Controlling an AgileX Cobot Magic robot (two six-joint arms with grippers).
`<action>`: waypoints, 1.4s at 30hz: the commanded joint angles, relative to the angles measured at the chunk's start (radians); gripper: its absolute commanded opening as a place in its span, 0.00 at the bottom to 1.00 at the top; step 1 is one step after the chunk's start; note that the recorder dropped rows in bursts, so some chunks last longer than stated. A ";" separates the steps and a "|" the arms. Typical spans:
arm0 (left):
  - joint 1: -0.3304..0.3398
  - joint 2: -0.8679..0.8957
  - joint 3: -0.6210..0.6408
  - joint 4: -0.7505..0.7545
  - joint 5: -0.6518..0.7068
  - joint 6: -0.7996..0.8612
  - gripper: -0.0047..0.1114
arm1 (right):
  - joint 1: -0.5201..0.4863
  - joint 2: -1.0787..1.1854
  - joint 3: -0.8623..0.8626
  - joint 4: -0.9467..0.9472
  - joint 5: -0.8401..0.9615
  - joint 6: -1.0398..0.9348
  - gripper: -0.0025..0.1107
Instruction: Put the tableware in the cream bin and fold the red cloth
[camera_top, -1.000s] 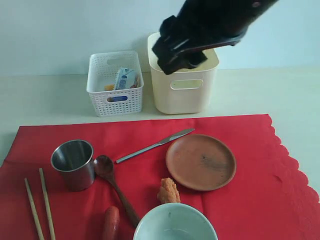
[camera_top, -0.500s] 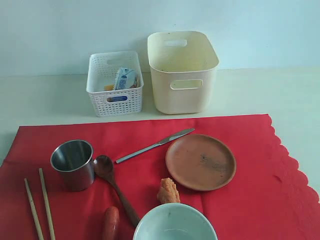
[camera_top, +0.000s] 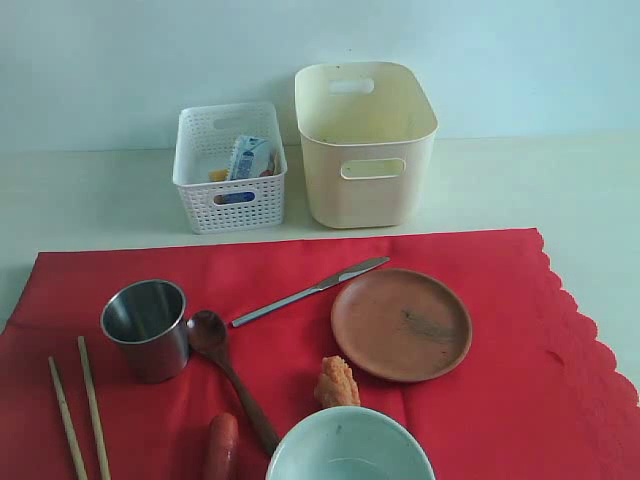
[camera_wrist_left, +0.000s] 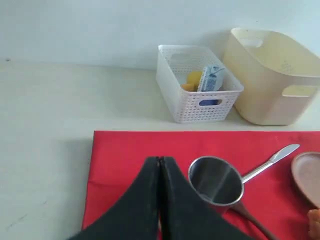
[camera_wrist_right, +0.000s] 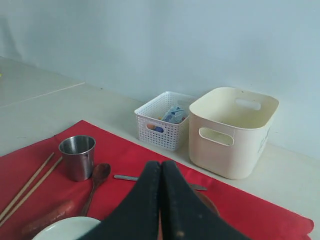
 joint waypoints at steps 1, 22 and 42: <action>-0.074 0.209 -0.204 0.000 0.009 -0.002 0.04 | 0.001 -0.003 0.088 -0.002 -0.181 0.002 0.02; -0.117 0.389 -0.310 0.000 -0.070 -0.004 0.04 | 0.001 -0.003 0.252 0.124 -0.221 0.002 0.02; -0.154 0.867 -0.364 -0.769 0.223 0.961 0.13 | -0.449 -0.003 0.252 0.124 -0.221 0.002 0.02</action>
